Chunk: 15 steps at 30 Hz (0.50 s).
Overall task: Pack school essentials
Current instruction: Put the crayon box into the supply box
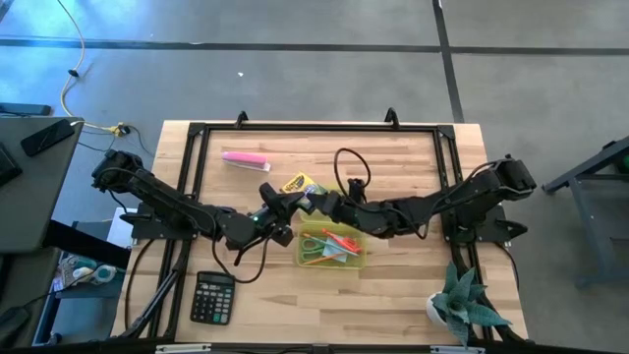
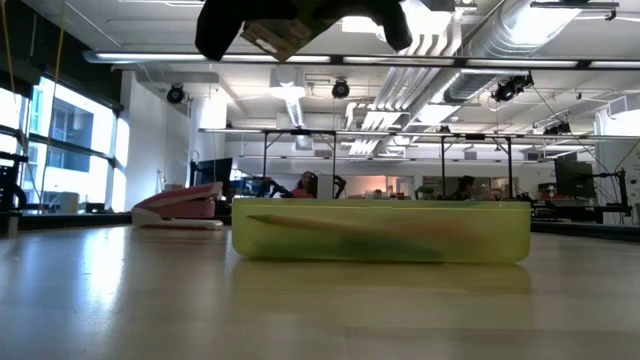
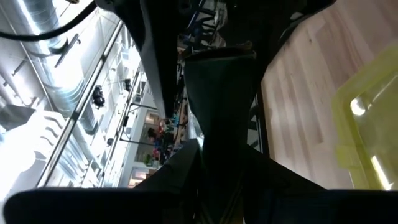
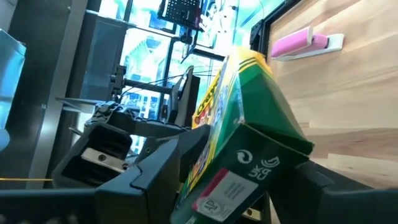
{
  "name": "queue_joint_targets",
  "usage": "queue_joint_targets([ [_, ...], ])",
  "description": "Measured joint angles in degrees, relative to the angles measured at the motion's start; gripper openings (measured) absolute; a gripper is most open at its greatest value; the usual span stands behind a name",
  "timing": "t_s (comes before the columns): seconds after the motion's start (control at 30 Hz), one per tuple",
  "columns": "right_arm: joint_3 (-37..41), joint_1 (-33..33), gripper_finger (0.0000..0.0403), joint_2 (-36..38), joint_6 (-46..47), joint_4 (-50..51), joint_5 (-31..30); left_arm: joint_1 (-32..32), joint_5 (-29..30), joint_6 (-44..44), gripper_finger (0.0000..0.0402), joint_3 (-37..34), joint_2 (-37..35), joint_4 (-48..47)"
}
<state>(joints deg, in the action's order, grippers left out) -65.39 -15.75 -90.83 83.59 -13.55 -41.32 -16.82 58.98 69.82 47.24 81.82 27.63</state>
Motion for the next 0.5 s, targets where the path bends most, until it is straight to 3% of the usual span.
queue_joint_targets([
  [0.27, 0.0, 0.05, 0.0127, 0.07, 0.08, 0.87, 0.84, -0.02, -0.35, 3.08, 0.0081, -0.02, 0.0, 0.9],
  [0.5, 0.0, 0.02, 0.0114, 0.07, -0.24, 1.02, 1.04, -0.02, -0.46, 4.97, 0.0081, -0.02, 0.0, 0.62],
])
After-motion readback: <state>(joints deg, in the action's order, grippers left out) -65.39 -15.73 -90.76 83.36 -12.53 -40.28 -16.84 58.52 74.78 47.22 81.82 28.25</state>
